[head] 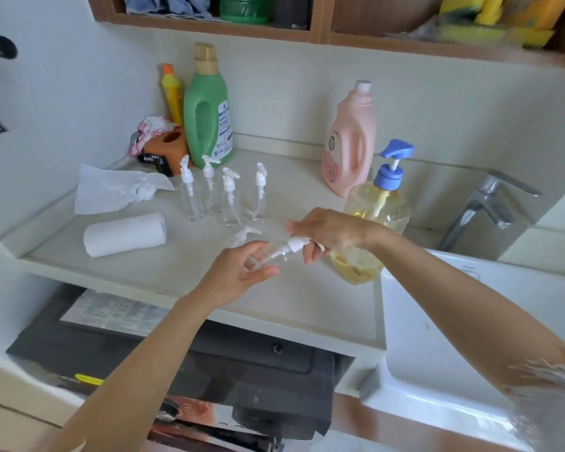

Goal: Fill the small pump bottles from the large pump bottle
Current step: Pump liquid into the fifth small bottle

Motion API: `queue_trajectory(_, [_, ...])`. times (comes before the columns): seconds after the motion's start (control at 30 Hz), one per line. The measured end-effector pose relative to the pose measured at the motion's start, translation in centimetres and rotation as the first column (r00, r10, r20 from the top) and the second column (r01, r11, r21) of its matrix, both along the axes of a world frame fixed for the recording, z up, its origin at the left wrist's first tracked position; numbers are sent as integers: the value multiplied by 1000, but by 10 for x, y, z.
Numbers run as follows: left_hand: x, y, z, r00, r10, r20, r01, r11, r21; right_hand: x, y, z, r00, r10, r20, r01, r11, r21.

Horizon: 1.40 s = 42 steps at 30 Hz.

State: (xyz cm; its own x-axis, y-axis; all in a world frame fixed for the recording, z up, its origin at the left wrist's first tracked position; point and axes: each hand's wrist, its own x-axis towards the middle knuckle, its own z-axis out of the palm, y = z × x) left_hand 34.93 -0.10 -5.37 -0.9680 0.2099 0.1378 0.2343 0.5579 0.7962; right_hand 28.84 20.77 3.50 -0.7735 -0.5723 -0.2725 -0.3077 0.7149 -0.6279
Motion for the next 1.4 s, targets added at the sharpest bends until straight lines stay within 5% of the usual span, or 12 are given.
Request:
queue_trajectory(0.1, [2, 1, 1, 999, 16, 36, -17, 999, 37, -1, 5, -5, 995, 37, -92, -43, 997, -65])
queue_trajectory(0.23, [4, -1, -5, 997, 5, 75, -8, 999, 36, 1, 7, -7, 1000, 24, 8, -24, 998, -62])
queue_trajectory(0.43, [8, -4, -8, 995, 25, 94, -26, 1000, 1, 1, 5, -10, 985, 170, 11, -170, 984, 59])
queue_trajectory(0.53, [9, -4, -7, 994, 45, 97, -42, 999, -33, 0, -2, -12, 988, 141, -60, -141, 990, -2])
queue_trajectory(0.87, [13, -10, -12, 986, 36, 161, -36, 999, -7, 3, -12, -26, 990, 93, 103, -90, 995, -29])
queue_trajectory(1.17, [10, -23, -2, 989, 58, 139, -40, 991, -128, 1, -11, -33, 966, 132, -224, -122, 991, 55])
queue_trajectory(1.4, [10, -29, -1, 986, 55, 160, -33, 990, -138, 2, -20, -34, 965, 214, -149, -178, 959, 220])
